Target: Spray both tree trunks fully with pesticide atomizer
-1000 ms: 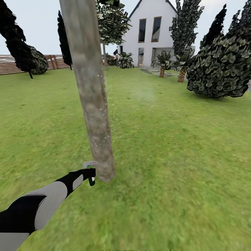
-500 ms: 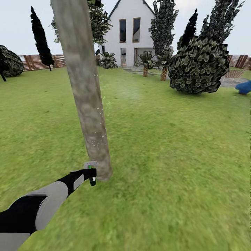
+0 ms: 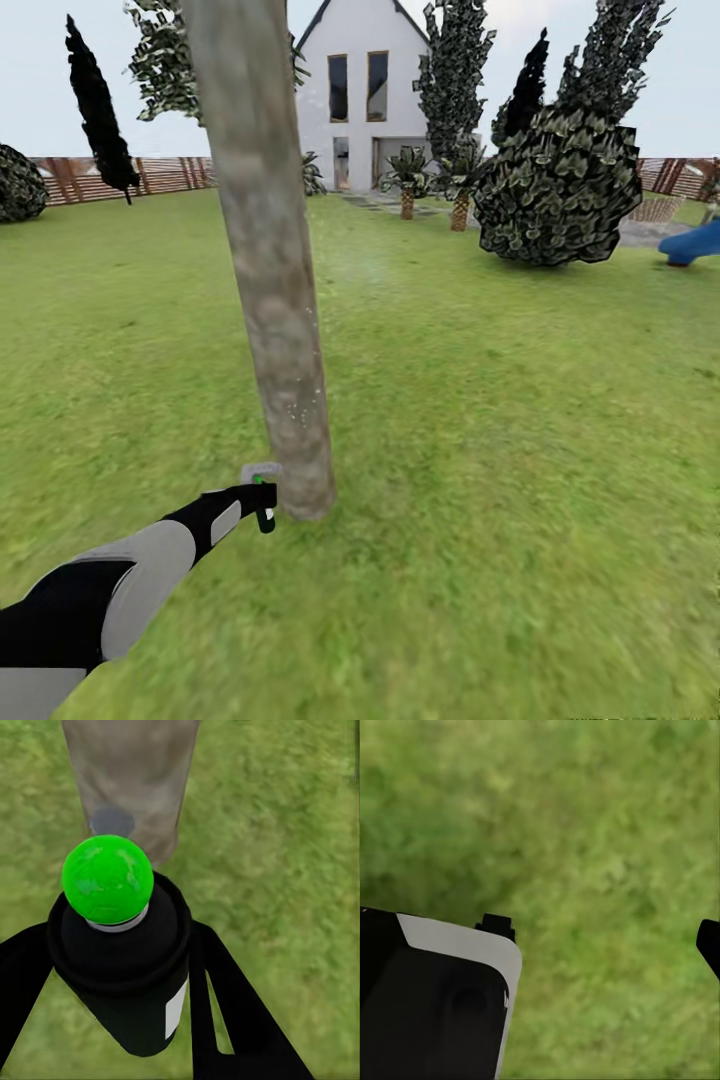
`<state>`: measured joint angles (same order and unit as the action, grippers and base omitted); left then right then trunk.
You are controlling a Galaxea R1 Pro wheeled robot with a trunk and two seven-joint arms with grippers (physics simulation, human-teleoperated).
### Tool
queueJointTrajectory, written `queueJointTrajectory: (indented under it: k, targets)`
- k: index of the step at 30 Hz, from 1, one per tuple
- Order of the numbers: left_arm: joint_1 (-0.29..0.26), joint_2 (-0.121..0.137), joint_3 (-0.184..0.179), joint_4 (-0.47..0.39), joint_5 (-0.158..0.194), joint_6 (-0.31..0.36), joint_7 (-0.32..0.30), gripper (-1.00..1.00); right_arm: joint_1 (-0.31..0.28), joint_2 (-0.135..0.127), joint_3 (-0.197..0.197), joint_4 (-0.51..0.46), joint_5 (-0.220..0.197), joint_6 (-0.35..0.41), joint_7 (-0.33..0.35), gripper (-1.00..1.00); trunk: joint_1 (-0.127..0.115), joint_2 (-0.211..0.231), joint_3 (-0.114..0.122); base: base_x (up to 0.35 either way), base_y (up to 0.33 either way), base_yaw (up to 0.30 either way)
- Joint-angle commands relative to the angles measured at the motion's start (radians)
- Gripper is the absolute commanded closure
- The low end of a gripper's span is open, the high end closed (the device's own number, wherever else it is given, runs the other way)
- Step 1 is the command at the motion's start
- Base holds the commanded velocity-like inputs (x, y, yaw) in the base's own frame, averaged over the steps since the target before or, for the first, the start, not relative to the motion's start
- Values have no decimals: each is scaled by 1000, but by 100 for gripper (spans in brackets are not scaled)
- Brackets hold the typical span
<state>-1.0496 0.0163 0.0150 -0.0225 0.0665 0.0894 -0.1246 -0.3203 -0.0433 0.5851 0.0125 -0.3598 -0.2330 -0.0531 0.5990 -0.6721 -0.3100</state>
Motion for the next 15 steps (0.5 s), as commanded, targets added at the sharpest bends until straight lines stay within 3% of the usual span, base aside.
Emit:
queueJointTrajectory:
  k: [1, 7, 15]
  targets:
    - [0, 1, 1, -2, 7, 7, -4, 100, -1, 0, 9, 1, -7, -3, -2, -100, 1, -1, -1, 223, 287, -287]
    - [0, 1, 2, -2, 7, 7, -4, 100, -1, 0, 9, 1, -7, -3, -2, -100, 1, -1, -1, 166, 191, -261]
    - [0, -25, -1, -7, 10, 15, -1, 100, -1, -1, 6, 1, -9, -2, -3, -100, 1, -1, -1, 7, 7, -18]
